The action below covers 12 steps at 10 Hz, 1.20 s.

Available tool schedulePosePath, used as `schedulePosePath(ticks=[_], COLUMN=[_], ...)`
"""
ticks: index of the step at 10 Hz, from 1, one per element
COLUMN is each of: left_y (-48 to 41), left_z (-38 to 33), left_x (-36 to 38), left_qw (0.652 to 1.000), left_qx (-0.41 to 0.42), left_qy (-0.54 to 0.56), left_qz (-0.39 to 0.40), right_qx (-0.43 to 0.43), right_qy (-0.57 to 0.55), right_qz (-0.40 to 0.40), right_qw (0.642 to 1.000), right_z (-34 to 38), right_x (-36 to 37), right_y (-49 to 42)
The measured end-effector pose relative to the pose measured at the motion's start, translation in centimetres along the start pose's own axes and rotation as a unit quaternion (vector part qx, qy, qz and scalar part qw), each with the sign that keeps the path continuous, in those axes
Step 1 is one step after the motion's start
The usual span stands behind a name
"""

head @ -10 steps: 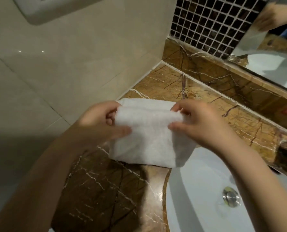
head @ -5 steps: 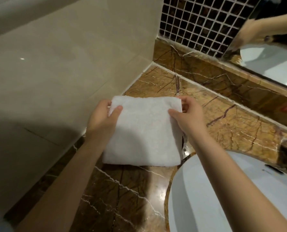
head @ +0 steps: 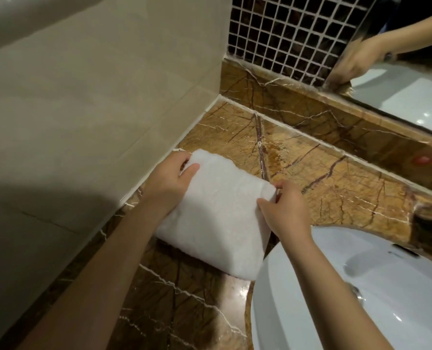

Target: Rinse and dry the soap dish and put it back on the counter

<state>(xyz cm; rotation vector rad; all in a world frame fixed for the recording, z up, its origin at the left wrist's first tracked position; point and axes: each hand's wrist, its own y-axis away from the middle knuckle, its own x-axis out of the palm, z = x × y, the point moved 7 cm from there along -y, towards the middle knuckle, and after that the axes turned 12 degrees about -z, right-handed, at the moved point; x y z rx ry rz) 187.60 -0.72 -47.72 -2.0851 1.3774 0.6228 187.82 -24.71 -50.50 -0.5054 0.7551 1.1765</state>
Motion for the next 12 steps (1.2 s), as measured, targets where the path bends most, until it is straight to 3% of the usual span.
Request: schedulePosePath(ticks=[1, 2, 6, 9, 11, 12], left_y=[-0.6, -0.8, -0.3, 0.4, 0.4, 0.3], left_z=[-1.0, -0.9, 0.0, -0.2, -0.2, -0.8], left_x=[1.1, 1.4, 1.0, 0.5, 0.6, 0.1], left_qw=[0.998, 0.997, 0.997, 0.995, 0.995, 0.992], left_qx=[0.062, 0.073, 0.029, 0.044, 0.034, 0.05], left_qy=[-0.011, -0.022, -0.068, -0.073, -0.09, -0.112], left_qz=[0.02, 0.008, -0.04, -0.056, -0.029, -0.021], right_qx=[0.012, 0.005, -0.067, -0.227, -0.224, -0.242], right_qy=[-0.016, -0.035, -0.07, 0.047, 0.085, 0.14], right_qz=[-0.024, -0.04, -0.111, -0.07, -0.031, -0.056], right_qw=[1.0, 0.999, 0.989, 0.97, 0.97, 0.958], right_z=[-1.1, -1.0, 0.1, 2.1, 2.1, 3.0], right_x=[-1.2, -1.7, -1.9, -1.2, -1.3, -2.0], right_y=[0.1, -0.2, 0.1, 0.4, 0.3, 0.5])
